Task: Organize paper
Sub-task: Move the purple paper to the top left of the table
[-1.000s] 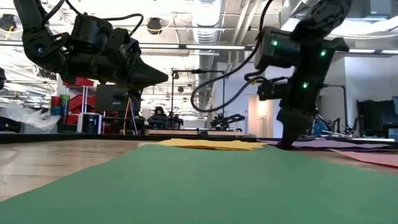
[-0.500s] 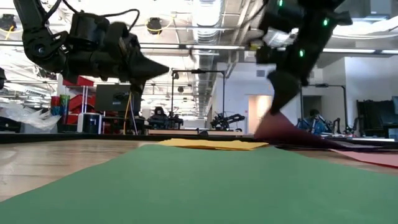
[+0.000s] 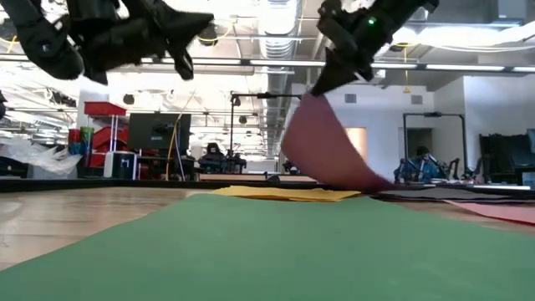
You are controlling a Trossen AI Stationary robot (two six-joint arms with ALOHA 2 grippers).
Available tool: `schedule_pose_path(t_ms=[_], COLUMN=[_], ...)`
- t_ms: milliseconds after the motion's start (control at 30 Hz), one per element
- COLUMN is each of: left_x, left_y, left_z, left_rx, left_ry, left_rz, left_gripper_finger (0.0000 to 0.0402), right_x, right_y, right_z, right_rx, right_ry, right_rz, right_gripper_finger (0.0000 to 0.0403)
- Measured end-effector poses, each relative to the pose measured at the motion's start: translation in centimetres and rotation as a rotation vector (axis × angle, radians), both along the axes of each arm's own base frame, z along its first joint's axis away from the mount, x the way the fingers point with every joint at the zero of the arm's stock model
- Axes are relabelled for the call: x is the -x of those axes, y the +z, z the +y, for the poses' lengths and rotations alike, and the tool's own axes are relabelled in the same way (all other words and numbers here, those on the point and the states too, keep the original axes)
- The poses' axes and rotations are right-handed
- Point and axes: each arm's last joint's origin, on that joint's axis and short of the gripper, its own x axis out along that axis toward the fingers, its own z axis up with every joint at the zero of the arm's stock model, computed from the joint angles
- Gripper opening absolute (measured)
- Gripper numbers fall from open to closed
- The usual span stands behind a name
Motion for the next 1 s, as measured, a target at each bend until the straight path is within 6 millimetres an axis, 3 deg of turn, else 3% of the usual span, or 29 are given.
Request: schedule_pose_path(t_ms=[200,400,767,1000], left_x=[1.8,3.8,6.1,7.0], left_y=[3.1,4.4,5.1,4.9], left_z=[-1.0,-1.5,-2.1,-2.4], left_rx=[-0.078,-0.11,-0.124,-0.122], left_ry=[0.028,0.126,0.147,0.146], left_rz=[-0.032,-0.018,-0.003,0.03], left_gripper_finger=[0.0,0.0,0.0,0.0], right_x=[-2.2,-7.2,-16.3,-19.9], right_y=[0.0,-1.1,-2.1,-3.3], right_z=[-0.9,-1.0,-2.2,-2.7], right_rx=[-0.029,-0.046,-0.058,-0.084], right_ry=[0.068,0.194,0.354,0.408], right_rz=[-0.077,-0.142,-0.231,-0.259], right_gripper_finger=[0.0,0.0,0.0,0.0])
